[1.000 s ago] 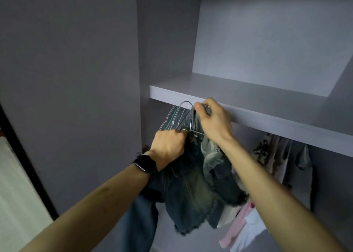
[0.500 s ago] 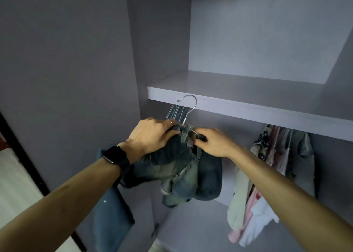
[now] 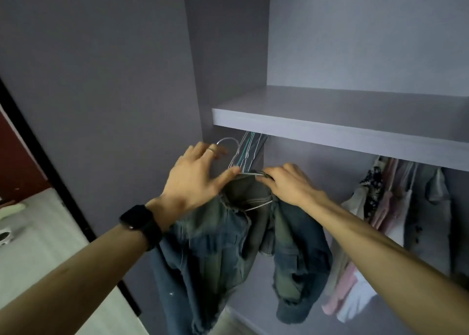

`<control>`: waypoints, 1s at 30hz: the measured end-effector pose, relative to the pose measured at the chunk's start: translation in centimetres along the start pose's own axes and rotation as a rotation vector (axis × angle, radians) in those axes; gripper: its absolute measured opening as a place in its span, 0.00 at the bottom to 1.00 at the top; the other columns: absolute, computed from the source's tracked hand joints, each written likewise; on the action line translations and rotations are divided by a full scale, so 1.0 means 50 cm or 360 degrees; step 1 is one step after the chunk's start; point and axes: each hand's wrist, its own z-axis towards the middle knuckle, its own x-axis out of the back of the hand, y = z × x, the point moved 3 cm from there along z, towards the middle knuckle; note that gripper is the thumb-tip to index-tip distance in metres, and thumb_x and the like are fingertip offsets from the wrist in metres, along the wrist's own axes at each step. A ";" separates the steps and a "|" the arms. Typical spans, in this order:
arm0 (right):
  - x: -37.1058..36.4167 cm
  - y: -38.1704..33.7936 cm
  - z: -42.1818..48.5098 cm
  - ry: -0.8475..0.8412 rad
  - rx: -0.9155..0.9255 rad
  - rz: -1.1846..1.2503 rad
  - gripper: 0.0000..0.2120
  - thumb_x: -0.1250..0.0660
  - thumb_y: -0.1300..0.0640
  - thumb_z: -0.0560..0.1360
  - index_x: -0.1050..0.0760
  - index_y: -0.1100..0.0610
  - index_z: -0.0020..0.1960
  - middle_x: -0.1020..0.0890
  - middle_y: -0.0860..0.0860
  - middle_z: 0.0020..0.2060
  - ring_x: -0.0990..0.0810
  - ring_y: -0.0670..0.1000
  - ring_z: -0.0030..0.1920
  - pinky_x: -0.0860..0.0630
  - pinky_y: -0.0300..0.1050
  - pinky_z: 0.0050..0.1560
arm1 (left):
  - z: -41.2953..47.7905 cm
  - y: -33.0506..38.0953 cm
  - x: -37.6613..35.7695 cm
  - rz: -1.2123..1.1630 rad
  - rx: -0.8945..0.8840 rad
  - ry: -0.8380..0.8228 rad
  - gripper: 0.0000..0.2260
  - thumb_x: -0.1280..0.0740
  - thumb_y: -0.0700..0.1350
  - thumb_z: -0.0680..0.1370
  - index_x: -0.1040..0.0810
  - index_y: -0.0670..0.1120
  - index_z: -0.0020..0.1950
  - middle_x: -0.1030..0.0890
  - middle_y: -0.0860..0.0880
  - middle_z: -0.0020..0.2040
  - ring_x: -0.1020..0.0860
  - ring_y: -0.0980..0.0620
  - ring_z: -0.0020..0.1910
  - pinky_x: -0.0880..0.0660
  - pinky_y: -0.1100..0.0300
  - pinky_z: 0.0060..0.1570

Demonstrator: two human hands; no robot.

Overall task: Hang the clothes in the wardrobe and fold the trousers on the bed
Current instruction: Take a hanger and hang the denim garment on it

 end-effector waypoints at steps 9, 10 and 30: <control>-0.006 -0.008 -0.017 0.0115 -0.0072 -0.0036 0.16 0.38 0.44 0.83 0.19 0.55 0.53 0.17 0.58 0.38 0.20 0.62 0.40 0.25 0.50 0.40 | -0.027 0.035 -0.077 -0.0819 0.0191 0.0180 0.25 0.29 0.47 0.75 0.35 0.68 0.64 0.30 0.60 0.60 0.18 0.60 0.47 0.19 0.56 0.49; 0.000 -0.003 -0.017 0.0112 -0.0078 -0.0048 0.16 0.38 0.45 0.83 0.19 0.56 0.51 0.18 0.57 0.36 0.20 0.61 0.39 0.28 0.48 0.38 | -0.033 0.039 -0.089 -0.0805 0.0192 0.0232 0.23 0.30 0.47 0.76 0.35 0.68 0.62 0.27 0.61 0.59 0.18 0.60 0.48 0.20 0.55 0.49; 0.010 0.078 -0.059 0.0252 -0.0278 -0.0250 0.11 0.32 0.62 0.75 0.26 0.63 0.57 0.25 0.60 0.51 0.20 0.67 0.38 0.25 0.53 0.36 | 0.069 0.133 -0.132 0.0288 -0.0150 -0.0182 0.10 0.40 0.54 0.83 0.26 0.49 0.51 0.18 0.51 0.47 0.20 0.37 0.42 0.33 0.55 0.35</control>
